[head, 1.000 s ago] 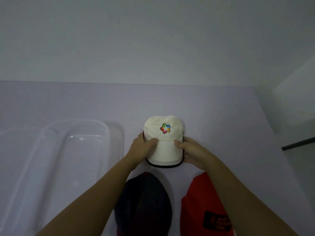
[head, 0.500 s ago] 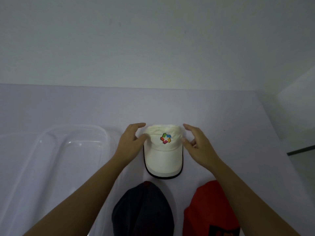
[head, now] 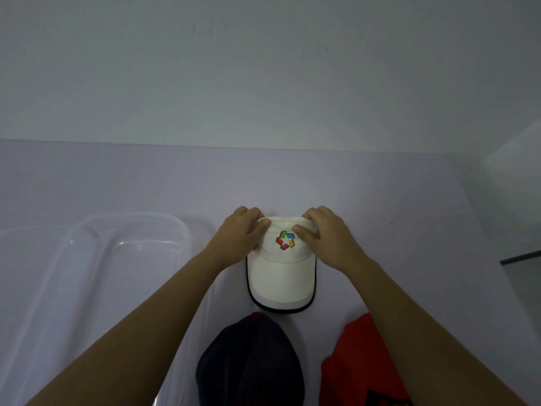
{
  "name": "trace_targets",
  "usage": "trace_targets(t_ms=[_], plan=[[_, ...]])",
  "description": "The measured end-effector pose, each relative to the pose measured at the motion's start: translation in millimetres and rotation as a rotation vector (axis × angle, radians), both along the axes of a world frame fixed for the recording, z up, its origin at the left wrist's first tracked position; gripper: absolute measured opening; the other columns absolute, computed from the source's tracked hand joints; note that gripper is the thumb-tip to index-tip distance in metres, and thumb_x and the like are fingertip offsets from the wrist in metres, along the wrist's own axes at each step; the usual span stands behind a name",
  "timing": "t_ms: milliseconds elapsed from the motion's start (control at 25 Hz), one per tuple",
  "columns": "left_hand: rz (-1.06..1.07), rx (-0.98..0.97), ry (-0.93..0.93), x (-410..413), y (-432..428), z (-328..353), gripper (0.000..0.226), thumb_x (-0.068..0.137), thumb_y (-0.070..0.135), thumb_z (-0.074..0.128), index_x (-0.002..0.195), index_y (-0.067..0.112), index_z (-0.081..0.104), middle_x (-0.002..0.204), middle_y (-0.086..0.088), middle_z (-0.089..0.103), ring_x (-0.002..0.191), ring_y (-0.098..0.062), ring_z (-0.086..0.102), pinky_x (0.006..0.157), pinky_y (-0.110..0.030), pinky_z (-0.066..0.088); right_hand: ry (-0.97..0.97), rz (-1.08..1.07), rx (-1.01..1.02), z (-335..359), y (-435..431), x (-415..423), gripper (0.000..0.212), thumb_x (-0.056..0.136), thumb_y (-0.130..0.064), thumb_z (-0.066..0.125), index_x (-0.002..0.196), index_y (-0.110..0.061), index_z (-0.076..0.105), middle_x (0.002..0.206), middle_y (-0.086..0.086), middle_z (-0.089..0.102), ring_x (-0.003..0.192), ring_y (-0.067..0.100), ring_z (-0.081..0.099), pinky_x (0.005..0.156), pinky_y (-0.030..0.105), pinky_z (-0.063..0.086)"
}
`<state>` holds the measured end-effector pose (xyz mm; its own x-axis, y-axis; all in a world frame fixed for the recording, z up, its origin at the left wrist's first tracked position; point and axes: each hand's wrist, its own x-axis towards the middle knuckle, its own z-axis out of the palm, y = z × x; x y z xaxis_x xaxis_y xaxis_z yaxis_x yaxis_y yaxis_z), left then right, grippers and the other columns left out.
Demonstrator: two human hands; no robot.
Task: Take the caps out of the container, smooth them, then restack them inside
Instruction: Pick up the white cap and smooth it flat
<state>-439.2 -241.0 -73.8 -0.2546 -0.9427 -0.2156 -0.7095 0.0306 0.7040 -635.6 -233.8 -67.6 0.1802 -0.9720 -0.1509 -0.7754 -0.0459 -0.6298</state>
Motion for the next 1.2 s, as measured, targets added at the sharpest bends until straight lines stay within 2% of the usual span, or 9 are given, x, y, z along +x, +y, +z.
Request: trace_targets(t_ms=[200,360,440,520,640,760,920,1040,1200], plan=[[-0.034,0.03,-0.098,-2.4,-3.9,8.1,0.028,0.098,0.036,0.033,0.106,0.017,0.052,0.108,-0.007,0.055,0.094,-0.02,0.052,0.078,-0.029,0.042,-0.091,-0.02,0.05,5.5,1.3,1.1,0.028,0.09,-0.031,0.056,0.114,-0.018,0.053,0.113,0.004,0.044,0.101,0.023,0.055,0.077,0.024,0.048],[0.238,0.247,0.008,10.9,4.7,14.6,0.051,0.094,0.043,0.042,0.137,0.015,0.038,0.14,-0.012,0.046,0.116,-0.028,0.053,0.092,-0.037,0.048,-0.142,-0.193,0.231,8.3,14.9,-8.3,0.068,0.084,-0.042,0.062,0.139,-0.016,0.031,0.14,0.006,0.033,0.125,0.026,0.044,0.098,0.038,0.044],[0.322,0.494,0.185,11.9,14.0,19.4,0.051,0.092,0.04,0.05,0.135,0.016,0.04,0.137,-0.011,0.048,0.111,-0.026,0.055,0.081,-0.034,0.052,-0.266,-0.201,0.428,6.9,24.1,-9.1,0.061,0.084,-0.041,0.062,0.135,-0.023,0.034,0.124,-0.01,0.045,0.126,0.02,0.045,0.094,0.032,0.042],[0.247,0.581,0.29,3.1,22.7,18.6,0.037,0.091,0.039,0.053,0.124,0.024,0.046,0.132,-0.004,0.052,0.111,-0.022,0.054,0.081,-0.034,0.052,-0.385,-0.152,0.503,3.2,31.4,-4.1,0.042,0.086,-0.032,0.064,0.119,-0.039,0.039,0.109,-0.027,0.049,0.121,0.013,0.05,0.088,0.023,0.042],[0.253,0.522,0.361,-5.2,25.6,11.8,0.039,0.09,0.039,0.054,0.126,0.024,0.046,0.132,0.0,0.053,0.114,-0.019,0.052,0.095,-0.04,0.049,-0.536,-0.174,0.472,-3.5,34.0,-3.4,0.049,0.085,-0.023,0.066,0.119,-0.045,0.038,0.111,-0.032,0.05,0.117,0.006,0.052,0.086,0.018,0.044],[0.33,0.482,0.292,-2.5,27.1,4.3,0.033,0.086,0.04,0.06,0.112,0.022,0.049,0.109,0.008,0.053,0.106,-0.018,0.048,0.097,-0.043,0.047,-0.541,-0.201,0.453,-10.1,40.3,-6.9,0.06,0.084,-0.022,0.067,0.122,-0.045,0.026,0.105,-0.038,0.042,0.104,-0.007,0.049,0.084,0.016,0.04],[0.275,0.529,0.413,-8.5,38.2,-2.0,0.053,0.081,0.03,0.068,0.13,0.021,0.048,0.129,0.005,0.056,0.113,-0.019,0.055,0.099,-0.045,0.048,-0.505,-0.164,0.465,-17.6,43.9,-4.3,0.075,0.079,-0.02,0.072,0.141,-0.032,0.031,0.132,-0.016,0.048,0.122,0.009,0.047,0.098,0.03,0.043],[0.279,0.505,0.422,-7.6,40.2,-5.4,0.057,0.078,0.031,0.069,0.13,0.027,0.047,0.13,0.003,0.058,0.114,-0.02,0.056,0.098,-0.047,0.048,-0.535,-0.205,0.48,-19.2,42.0,-2.8,0.079,0.075,-0.021,0.073,0.142,-0.032,0.031,0.138,-0.01,0.048,0.126,0.014,0.046,0.104,0.042,0.043],[0.268,0.376,0.199,-8.1,49.5,9.7,0.064,0.085,0.033,0.062,0.14,0.017,0.036,0.14,-0.006,0.049,0.118,-0.02,0.05,0.097,-0.033,0.042,-0.365,-0.246,0.343,-1.3,52.4,5.1,0.067,0.083,-0.018,0.067,0.14,-0.017,0.032,0.132,-0.003,0.046,0.129,0.02,0.043,0.092,0.017,0.034]])
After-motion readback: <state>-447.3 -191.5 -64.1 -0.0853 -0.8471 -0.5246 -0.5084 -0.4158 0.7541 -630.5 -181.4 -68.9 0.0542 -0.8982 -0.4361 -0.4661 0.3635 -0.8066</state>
